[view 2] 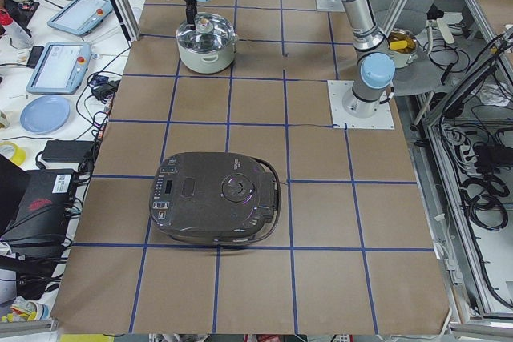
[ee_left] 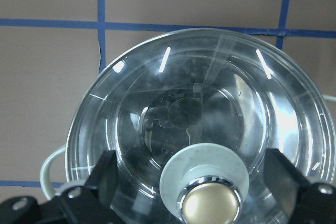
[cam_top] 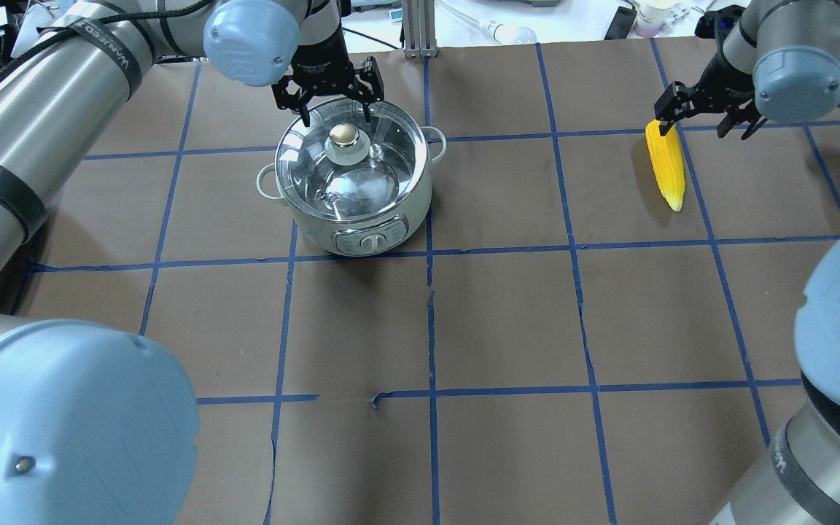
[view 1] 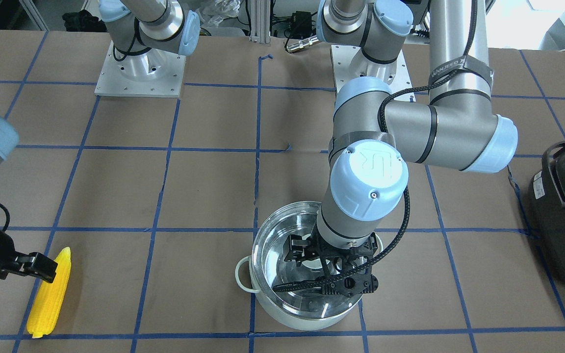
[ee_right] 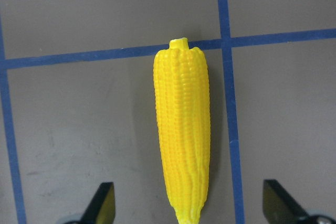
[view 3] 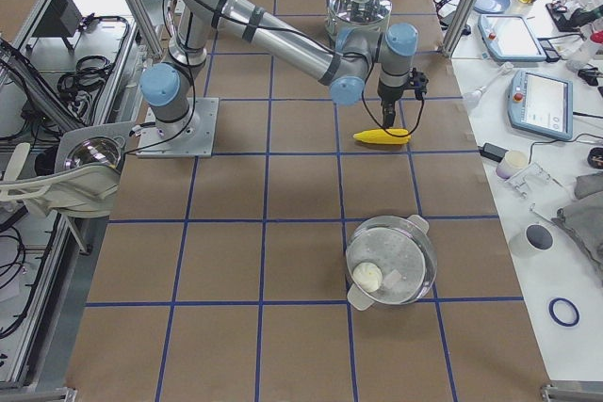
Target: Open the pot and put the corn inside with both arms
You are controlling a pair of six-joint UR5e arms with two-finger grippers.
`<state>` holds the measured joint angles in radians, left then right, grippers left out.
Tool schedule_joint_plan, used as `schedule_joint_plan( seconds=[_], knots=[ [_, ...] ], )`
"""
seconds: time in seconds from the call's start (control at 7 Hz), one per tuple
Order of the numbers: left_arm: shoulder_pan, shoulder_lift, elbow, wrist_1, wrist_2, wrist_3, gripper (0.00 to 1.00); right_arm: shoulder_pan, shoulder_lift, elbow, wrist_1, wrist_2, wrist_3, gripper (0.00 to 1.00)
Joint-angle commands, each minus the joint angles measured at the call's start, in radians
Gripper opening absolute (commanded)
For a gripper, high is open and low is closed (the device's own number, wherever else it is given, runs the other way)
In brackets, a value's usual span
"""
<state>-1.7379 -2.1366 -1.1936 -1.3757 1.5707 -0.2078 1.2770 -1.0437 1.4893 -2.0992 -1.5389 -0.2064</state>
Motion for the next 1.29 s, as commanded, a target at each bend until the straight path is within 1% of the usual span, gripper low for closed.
schedule_joint_plan(
  seconds=[0.0, 0.14, 0.29, 0.43, 0.57, 0.71, 0.86, 1.0, 1.14],
  knots=[
    [-0.002, 0.006, -0.024, -0.009, -0.008, -0.001, 0.98, -0.005, 0.092, -0.020, -0.039, -0.010, -0.001, 0.97],
    [-0.002, 0.010, -0.023, -0.019, -0.008, -0.002, 0.56, -0.005, 0.106, -0.020, -0.095, 0.003, 0.011, 0.96],
    [-0.005, 0.014, -0.023, -0.019, -0.011, -0.014, 0.32, -0.005, 0.172, -0.029, -0.173, 0.003, 0.013, 0.98],
    [-0.008, 0.014, -0.023, -0.019, -0.014, -0.016, 0.24, -0.005, 0.171, -0.026, -0.179, 0.002, 0.010, 1.00],
    [-0.008, 0.024, -0.020, -0.020, -0.032, -0.018, 0.00, -0.004, 0.169, -0.023, -0.176, 0.002, 0.013, 1.00],
    [-0.008, 0.030, -0.011, -0.020, -0.061, -0.022, 0.00, -0.002, 0.165, -0.021, -0.151, 0.003, 0.016, 0.91],
    [-0.002, 0.033, 0.024, -0.019, -0.049, -0.034, 0.00, 0.001, 0.163, -0.023, -0.145, 0.003, 0.016, 0.75],
    [0.033, 0.038, 0.057, -0.031, -0.003, -0.025, 0.00, 0.005, 0.162, -0.021, -0.136, 0.003, 0.016, 0.59],
    [0.140, 0.038, 0.071, -0.142, 0.012, -0.004, 0.00, 0.014, 0.142, -0.020, -0.113, 0.003, 0.016, 0.44]
  ],
)
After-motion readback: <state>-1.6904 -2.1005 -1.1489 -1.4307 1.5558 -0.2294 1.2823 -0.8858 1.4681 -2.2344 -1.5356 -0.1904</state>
